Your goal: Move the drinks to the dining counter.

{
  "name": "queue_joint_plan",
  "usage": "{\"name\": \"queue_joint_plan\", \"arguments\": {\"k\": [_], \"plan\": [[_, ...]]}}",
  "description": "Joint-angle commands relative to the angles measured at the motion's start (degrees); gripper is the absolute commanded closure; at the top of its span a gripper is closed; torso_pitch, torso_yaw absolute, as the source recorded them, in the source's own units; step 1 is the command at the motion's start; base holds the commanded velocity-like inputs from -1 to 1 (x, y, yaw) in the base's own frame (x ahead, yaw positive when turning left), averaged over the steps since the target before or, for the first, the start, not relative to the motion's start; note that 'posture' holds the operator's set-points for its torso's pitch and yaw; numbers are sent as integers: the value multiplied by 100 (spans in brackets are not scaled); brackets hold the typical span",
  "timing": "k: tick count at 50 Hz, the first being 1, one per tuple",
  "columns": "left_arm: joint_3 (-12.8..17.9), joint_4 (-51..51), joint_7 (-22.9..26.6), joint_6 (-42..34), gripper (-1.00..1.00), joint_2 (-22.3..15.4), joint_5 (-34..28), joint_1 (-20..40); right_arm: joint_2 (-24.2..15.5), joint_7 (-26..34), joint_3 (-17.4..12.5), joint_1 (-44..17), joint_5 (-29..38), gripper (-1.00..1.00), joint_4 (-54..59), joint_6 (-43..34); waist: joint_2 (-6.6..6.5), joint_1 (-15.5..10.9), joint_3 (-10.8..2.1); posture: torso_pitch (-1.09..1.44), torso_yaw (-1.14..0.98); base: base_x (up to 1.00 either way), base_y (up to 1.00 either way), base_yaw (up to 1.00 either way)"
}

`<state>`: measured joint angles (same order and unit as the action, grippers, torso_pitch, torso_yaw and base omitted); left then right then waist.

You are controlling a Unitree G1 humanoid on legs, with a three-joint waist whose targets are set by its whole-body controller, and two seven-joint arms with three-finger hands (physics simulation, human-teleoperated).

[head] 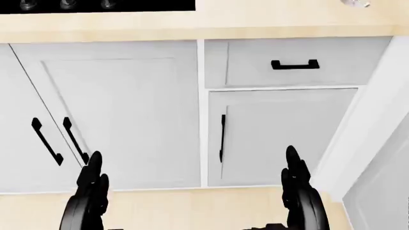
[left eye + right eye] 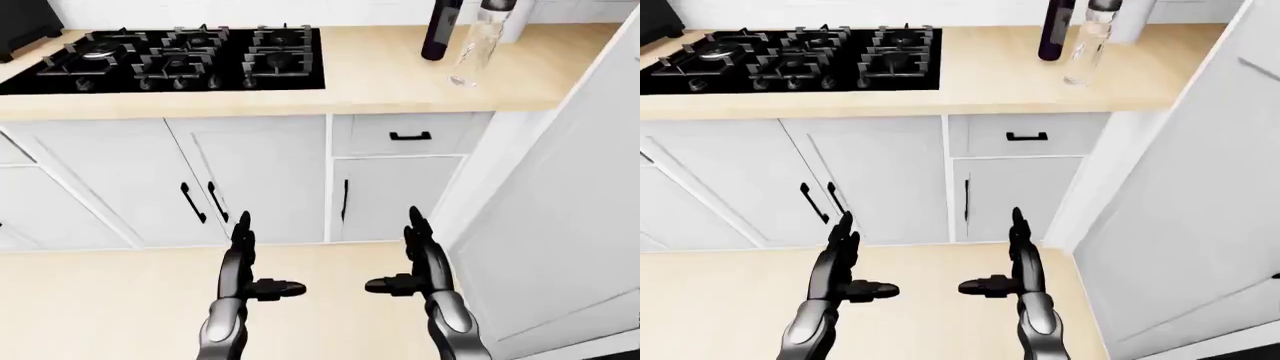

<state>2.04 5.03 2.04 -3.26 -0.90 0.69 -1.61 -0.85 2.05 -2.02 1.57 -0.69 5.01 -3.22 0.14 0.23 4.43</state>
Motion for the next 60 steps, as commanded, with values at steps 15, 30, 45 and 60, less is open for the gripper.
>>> {"name": "queue_joint_plan", "arguments": {"k": [15,30,45,60], "plan": [[-107,-1070,186,-296,-100,-24,-61,181,-20,-9,17,-181,27,-100,-649,258,29,-39,-463,0,0,0,0,0],[254,-3097,288,-2745,-100,-292,-133,1182,-106,139,-160,-468,-373,-100,-2495,-1285,-52,37,-473,0,0,0,0,-13],[287,-3420,290,-3469,-100,-443,-141,1827,-115,96,-94,-665,-361,-100,-3144,-1939,-261,213,-252,0,0,0,0,-94],[345,-3742,322,-4190,-100,-636,-123,2486,-219,69,-269,-997,-334,-100,-3857,-2803,84,-167,-148,0,0,32,0,-8]]}}
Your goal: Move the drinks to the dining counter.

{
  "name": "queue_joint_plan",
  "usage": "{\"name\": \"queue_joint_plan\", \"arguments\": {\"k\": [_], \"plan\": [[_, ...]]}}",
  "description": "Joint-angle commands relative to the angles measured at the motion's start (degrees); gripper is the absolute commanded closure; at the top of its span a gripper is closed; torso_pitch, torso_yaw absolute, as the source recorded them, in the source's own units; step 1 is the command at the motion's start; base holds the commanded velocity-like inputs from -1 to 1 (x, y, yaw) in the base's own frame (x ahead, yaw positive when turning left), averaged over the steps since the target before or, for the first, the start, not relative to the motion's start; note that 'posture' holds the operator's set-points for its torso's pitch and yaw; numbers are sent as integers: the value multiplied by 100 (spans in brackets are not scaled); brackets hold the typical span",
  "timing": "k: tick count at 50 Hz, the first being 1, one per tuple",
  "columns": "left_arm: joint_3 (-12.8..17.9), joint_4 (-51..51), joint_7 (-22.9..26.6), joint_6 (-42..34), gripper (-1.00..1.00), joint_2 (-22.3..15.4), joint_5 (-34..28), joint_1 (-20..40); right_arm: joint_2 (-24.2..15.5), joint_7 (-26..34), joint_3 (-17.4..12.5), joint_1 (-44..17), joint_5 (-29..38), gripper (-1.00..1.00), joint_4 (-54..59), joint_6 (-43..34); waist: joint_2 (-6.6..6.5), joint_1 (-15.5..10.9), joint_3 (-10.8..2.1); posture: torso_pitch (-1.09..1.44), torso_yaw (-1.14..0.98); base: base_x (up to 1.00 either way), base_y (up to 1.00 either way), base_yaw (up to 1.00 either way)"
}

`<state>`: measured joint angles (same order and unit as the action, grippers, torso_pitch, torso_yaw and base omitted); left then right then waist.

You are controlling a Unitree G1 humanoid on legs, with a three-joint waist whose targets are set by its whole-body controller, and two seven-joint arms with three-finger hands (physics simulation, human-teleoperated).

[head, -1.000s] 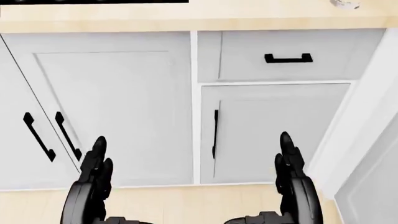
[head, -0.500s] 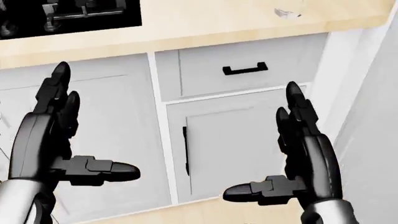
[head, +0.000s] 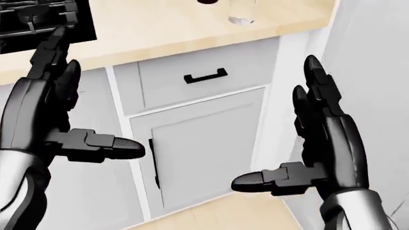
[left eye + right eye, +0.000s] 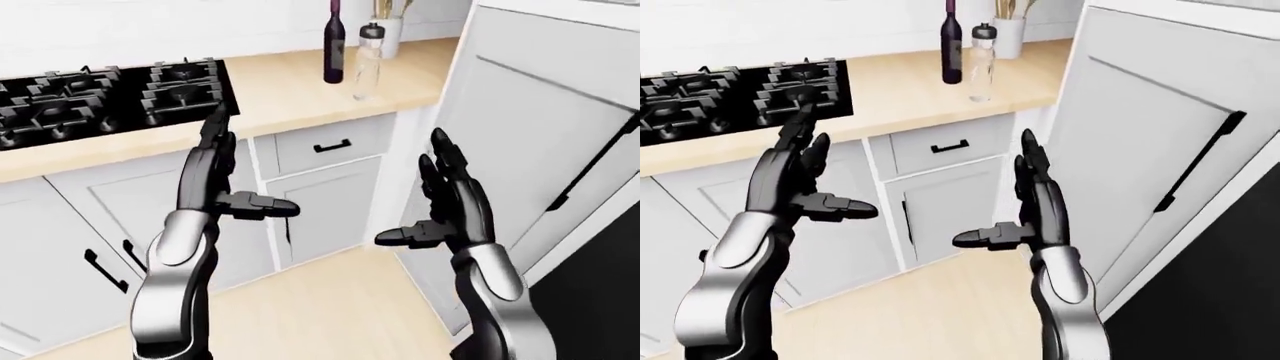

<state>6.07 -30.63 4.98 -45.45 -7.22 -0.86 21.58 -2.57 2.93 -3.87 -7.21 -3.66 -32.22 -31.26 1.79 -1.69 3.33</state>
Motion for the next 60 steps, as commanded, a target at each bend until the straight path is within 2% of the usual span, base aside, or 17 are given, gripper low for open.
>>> {"name": "queue_joint_plan", "arguments": {"k": [1,4,5,14,18,19,20,29,32,33,34,43,45,49,50,54,60], "plan": [[-58,-199,34,-21,-100,-16,28,210,-66,-38,-134,-167,-89,-100,-309,-185,0,15,-46,0,0,55,0,0],[-36,-246,48,-155,-100,-52,32,342,-97,-60,-199,-213,-164,-100,-383,-264,400,21,-74,0,0,55,0,0],[-22,-233,59,-154,-100,-69,36,367,-102,-72,-206,-229,-184,-100,-402,-288,190,41,32,0,0,55,0,0],[125,-465,84,-547,-100,-217,163,595,-150,-152,-221,-380,-336,-100,-739,-708,-105,170,-207,0,0,55,0,0],[181,-572,84,-681,-100,-292,216,660,-161,-184,-169,-428,-332,-100,-951,-888,-560,201,-340,0,0,55,0,0],[202,-587,84,-695,-100,-305,236,663,-170,-190,-175,-466,-337,-100,-1010,-965,-382,128,-177,0,0,55,0,0],[209,-612,74,-728,-100,-312,251,671,-174,-189,-189,-483,-347,-100,-1032,-988,-483,169,7,0,0,55,0,0],[220,-798,62,-957,-100,-381,291,755,-190,-252,-466,-443,-738,-100,-1288,-1207,-381,197,-306,0,0,36,-2,-7],[231,-859,71,-1009,-100,-402,305,767,-209,-286,-391,-416,-739,-100,-1231,-1138,13,308,-178,0,0,0,0,-92],[247,-870,76,-1032,-100,-415,311,783,-212,-293,-379,-417,-742,-100,-1240,-1139,350,381,-211,0,0,0,0,-98],[260,-916,73,-1083,-100,-425,318,798,-220,-299,-360,-412,-733,-100,-1257,-1137,43,359,-140,0,0,0,0,-100],[372,-999,121,-1191,-100,-576,299,877,-219,-288,-157,-421,-386,-100,-1282,-1038,7,369,-78,0,0,0,0,-31],[353,-972,111,-1169,-100,-572,293,877,-201,-242,-127,-429,-353,-100,-1303,-1062,-81,336,-231,0,0,7,0,0],[297,-924,98,-1153,-100,-547,278,919,-165,-224,-219,-454,-410,-100,-1354,-1129,-811,258,-231,0,0,40,0,0],[270,-888,96,-1104,-100,-530,267,906,-159,-208,-242,-428,-427,-100,-1303,-1052,-496,200,-52,0,0,50,0,0],[210,-736,88,-940,-100,-467,210,886,-176,-250,-381,-438,-574,-100,-1368,-1119,-553,170,-214,0,0,49,0,0],[174,-777,98,-1006,-100,-426,187,930,-293,-312,-694,-434,-868,-100,-1371,-1097,-232,27,-204,0,0,44,0,0]]}}
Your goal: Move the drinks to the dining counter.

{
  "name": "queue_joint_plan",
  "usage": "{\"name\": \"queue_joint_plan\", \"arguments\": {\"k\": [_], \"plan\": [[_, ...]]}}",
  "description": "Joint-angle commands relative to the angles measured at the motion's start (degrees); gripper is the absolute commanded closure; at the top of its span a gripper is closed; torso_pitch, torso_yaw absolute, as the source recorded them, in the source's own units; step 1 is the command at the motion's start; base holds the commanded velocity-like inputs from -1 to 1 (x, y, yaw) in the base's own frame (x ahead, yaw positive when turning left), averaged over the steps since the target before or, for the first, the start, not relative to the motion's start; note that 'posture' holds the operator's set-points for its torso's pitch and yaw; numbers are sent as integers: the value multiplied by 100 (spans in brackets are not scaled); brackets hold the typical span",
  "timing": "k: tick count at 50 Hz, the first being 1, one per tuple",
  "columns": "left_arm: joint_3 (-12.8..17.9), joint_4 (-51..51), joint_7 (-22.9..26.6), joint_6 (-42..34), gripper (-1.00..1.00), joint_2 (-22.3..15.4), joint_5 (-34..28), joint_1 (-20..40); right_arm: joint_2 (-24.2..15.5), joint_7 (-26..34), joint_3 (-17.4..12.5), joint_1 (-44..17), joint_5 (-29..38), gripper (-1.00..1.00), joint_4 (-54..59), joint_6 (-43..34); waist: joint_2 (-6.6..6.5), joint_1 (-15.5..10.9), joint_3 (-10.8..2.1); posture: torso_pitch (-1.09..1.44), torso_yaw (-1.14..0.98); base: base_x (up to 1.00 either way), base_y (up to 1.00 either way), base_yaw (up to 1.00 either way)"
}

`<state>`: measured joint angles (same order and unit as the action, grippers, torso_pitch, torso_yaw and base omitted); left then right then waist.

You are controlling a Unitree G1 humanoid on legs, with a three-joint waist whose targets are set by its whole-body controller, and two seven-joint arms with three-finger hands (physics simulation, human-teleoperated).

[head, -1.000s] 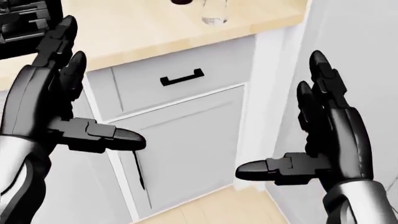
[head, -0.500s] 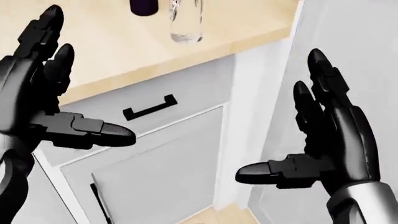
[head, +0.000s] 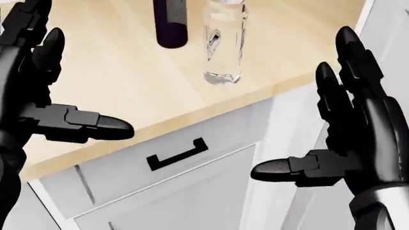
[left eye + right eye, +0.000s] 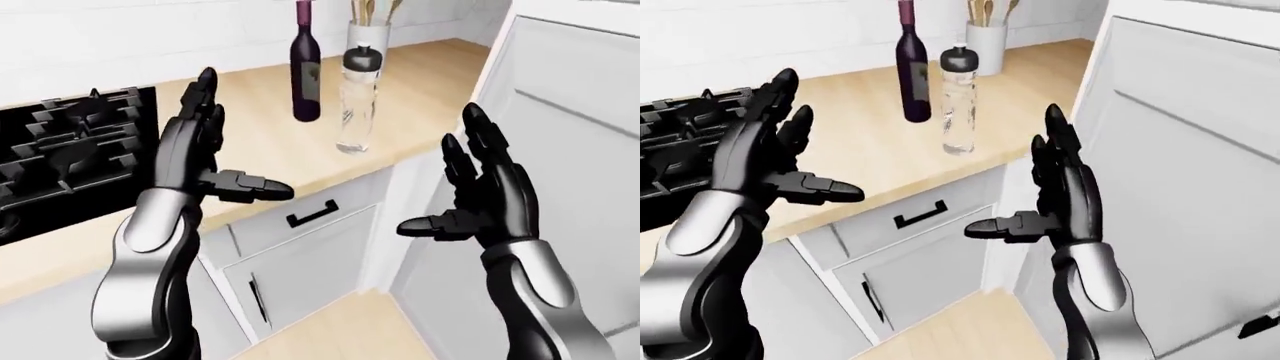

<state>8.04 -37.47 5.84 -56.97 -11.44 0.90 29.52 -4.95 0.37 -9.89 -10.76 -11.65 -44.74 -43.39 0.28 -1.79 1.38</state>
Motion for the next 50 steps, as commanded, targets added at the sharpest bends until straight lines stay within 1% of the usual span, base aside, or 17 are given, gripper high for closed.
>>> {"name": "queue_joint_plan", "arguments": {"k": [1,3,4,6,11,13,15,16,18,21,28,30,33,37,38,39,50], "plan": [[-18,-86,17,155,-100,-2,12,132,-73,-83,-117,-91,-108,-100,-157,80,12,49,-78,0,0,10,0,0],[-14,-148,13,87,-100,1,19,145,-109,-127,-151,-117,-165,-100,-175,43,423,74,-162,0,0,5,0,0],[-12,-170,16,62,-100,-2,22,153,-123,-146,-169,-112,-199,-100,-220,14,211,57,-29,0,0,5,0,0],[-4,-174,18,34,-100,-8,32,187,-156,-182,-253,-127,-291,-100,-260,-15,374,96,77,0,0,0,0,0],[-32,-296,-5,-158,-100,-18,29,283,-220,-235,-291,-131,-378,-100,-255,0,226,136,175,0,0,0,0,0],[-43,-308,2,-186,-100,-31,21,302,-238,-260,-329,-156,-423,-100,-262,-30,94,183,139,0,0,0,0,0],[-38,-297,9,-207,-100,-37,18,340,-249,-269,-352,-148,-461,-100,-268,-19,-213,192,-15,0,0,0,0,0],[-49,-291,8,-187,-100,-29,14,327,-252,-270,-355,-138,-473,-100,-260,-1,-82,200,-114,0,0,0,-9,0],[-48,-268,11,-147,-100,-16,12,310,-266,-275,-374,-123,-500,-100,-262,20,-273,127,-120,0,0,0,-14,0],[-61,-323,7,-201,-100,-4,8,313,-281,-291,-401,-114,-542,-100,-275,20,-292,79,-175,0,0,0,-15,0],[-44,-350,21,-215,-100,-9,3,305,-297,-311,-347,-84,-510,-100,-204,125,51,63,-22,0,0,0,-19,0],[27,-372,43,-189,-100,-29,28,254,-295,-310,-349,-82,-506,-100,-229,124,487,14,-54,0,0,0,0,0],[151,-366,59,-146,-100,-91,95,207,-292,-322,-277,-92,-444,-100,-216,113,221,46,29,0,0,0,0,0],[273,-493,36,-295,-100,-195,204,239,-282,-298,-209,-115,-318,-100,-223,89,-196,165,-211,0,0,3,0,0],[278,-478,25,-287,-100,-204,219,251,-275,-288,-204,-116,-305,-100,-209,108,-57,156,-52,0,0,18,0,0],[272,-480,12,-288,-100,-208,237,258,-268,-293,-211,-124,-308,-100,-240,69,-103,170,36,0,0,21,0,0],[179,-450,-56,-264,-100,-199,276,274,-234,-216,-170,-76,-182,-100,-184,148,-4,152,28,0,0,23,1,0]]}}
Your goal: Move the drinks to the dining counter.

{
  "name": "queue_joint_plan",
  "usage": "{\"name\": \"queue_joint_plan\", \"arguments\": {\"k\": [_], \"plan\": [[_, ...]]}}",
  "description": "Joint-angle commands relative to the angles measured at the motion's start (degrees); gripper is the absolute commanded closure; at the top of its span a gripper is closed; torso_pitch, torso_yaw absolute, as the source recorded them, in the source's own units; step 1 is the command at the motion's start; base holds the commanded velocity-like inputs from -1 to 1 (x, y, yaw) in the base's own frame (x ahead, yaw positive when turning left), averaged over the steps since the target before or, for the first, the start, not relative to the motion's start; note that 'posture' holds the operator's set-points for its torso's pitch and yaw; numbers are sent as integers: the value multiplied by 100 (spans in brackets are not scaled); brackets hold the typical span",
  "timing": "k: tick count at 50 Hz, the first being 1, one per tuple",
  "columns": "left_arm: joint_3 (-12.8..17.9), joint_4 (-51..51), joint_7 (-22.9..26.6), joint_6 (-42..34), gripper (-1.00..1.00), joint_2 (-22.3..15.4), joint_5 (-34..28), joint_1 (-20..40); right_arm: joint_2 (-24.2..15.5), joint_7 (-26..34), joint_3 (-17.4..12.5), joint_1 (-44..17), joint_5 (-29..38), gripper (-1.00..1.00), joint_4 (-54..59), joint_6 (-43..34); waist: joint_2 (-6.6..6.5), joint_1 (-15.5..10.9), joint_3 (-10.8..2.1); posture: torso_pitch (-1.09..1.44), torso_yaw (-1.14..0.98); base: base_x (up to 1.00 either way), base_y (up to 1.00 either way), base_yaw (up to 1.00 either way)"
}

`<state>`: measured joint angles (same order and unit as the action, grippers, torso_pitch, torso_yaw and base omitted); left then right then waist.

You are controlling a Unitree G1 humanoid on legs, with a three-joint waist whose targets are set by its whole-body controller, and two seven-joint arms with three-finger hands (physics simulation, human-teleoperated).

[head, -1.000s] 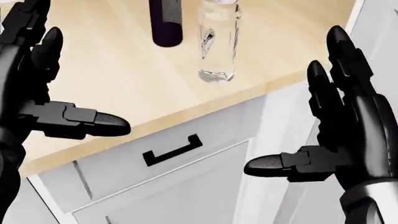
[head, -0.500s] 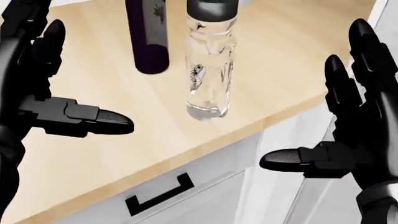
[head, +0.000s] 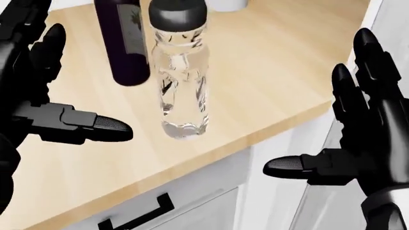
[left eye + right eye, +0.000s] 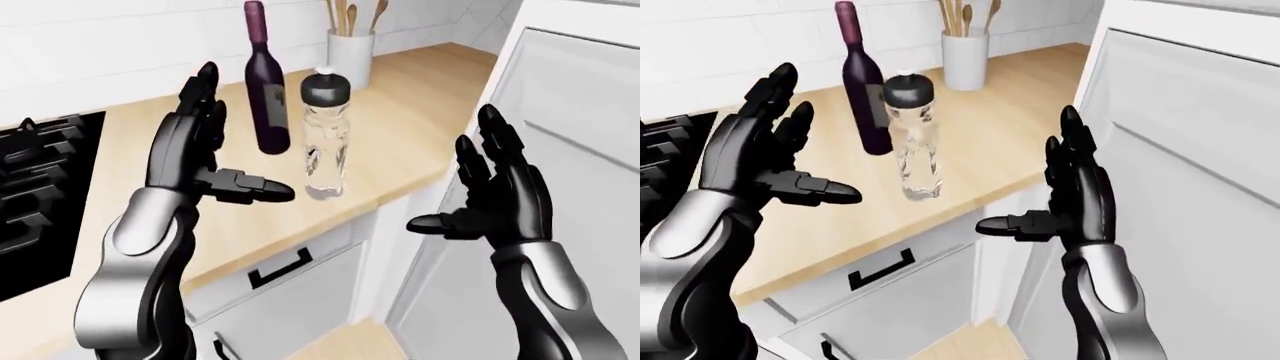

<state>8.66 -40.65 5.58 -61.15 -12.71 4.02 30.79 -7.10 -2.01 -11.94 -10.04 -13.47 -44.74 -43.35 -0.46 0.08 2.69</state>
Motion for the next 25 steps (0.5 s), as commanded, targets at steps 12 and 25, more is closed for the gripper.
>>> {"name": "queue_joint_plan", "arguments": {"k": [12,25], "plan": [[232,-183,-39,121,-100,-156,71,132,36,39,-35,-161,-60,-100,-238,137,-239,49,-186,0,0,7,20,0],[87,-209,-74,54,-100,-121,32,179,-132,-28,-417,-65,-391,-100,-280,192,297,-98,-119,0,0,0,0,0]]}}
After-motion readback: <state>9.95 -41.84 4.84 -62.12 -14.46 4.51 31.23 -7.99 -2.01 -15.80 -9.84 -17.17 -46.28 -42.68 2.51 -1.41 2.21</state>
